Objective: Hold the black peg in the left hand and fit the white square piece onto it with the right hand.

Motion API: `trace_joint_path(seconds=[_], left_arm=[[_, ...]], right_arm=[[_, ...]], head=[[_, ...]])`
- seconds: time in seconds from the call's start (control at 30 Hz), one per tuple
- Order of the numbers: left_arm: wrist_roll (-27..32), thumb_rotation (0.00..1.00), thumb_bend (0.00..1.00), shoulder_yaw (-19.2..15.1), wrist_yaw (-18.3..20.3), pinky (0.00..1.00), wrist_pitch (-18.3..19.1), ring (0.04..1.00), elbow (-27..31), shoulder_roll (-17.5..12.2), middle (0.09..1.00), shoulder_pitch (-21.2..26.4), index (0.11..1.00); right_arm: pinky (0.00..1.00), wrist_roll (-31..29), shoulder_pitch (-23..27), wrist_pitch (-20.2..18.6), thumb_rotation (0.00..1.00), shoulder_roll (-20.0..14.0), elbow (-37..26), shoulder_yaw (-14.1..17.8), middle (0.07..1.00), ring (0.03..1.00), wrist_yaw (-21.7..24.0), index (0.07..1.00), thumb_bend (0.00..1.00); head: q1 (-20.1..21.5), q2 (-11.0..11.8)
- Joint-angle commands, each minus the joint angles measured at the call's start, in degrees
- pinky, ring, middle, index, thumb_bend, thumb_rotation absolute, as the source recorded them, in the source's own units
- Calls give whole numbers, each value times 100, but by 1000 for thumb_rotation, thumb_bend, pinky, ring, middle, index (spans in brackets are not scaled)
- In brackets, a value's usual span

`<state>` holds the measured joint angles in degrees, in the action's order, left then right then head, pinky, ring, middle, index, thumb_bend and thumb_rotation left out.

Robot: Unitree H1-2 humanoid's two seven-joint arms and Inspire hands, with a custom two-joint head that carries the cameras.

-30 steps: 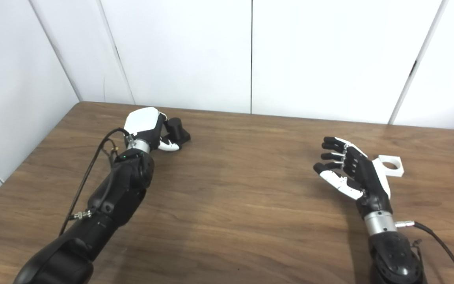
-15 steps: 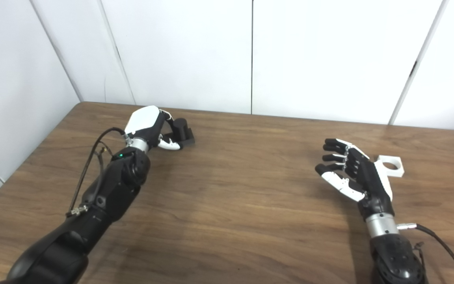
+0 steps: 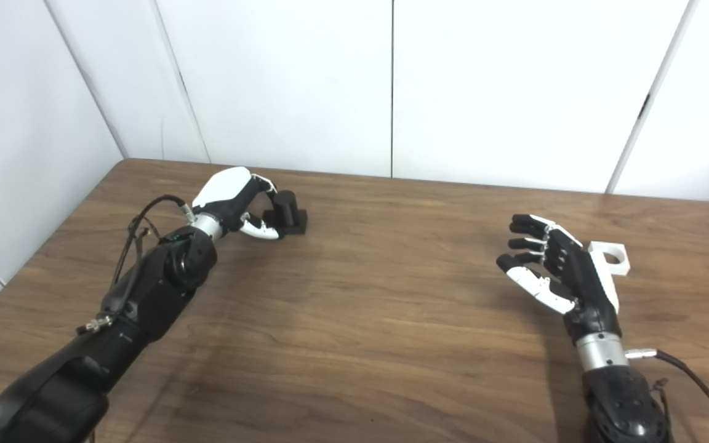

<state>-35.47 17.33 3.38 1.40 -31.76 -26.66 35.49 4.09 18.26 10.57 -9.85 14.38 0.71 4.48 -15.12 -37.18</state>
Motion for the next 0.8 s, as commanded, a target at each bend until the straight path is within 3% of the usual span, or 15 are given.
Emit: trace_joint_path(seconds=[0.0,0.37,0.77], left_arm=[[213,85,519,105,447,777,-341,866,55,-128,842,63,495],[1024,79,521,108,1035,788,-1503,876,-202,-73,841,26,494],[878,76,522,488,1190,758,-1850,864,-25,95,836,118,493]], right_arm=[[617,31,165,68,456,-78,-253,23,754,694,-45,753,753],[604,22,156,22,445,-114,-318,30,753,693,-36,756,737],[613,26,182,-66,446,-101,-359,39,754,693,-60,754,750]], head=[[-2,-8],[88,-43],[150,-65]])
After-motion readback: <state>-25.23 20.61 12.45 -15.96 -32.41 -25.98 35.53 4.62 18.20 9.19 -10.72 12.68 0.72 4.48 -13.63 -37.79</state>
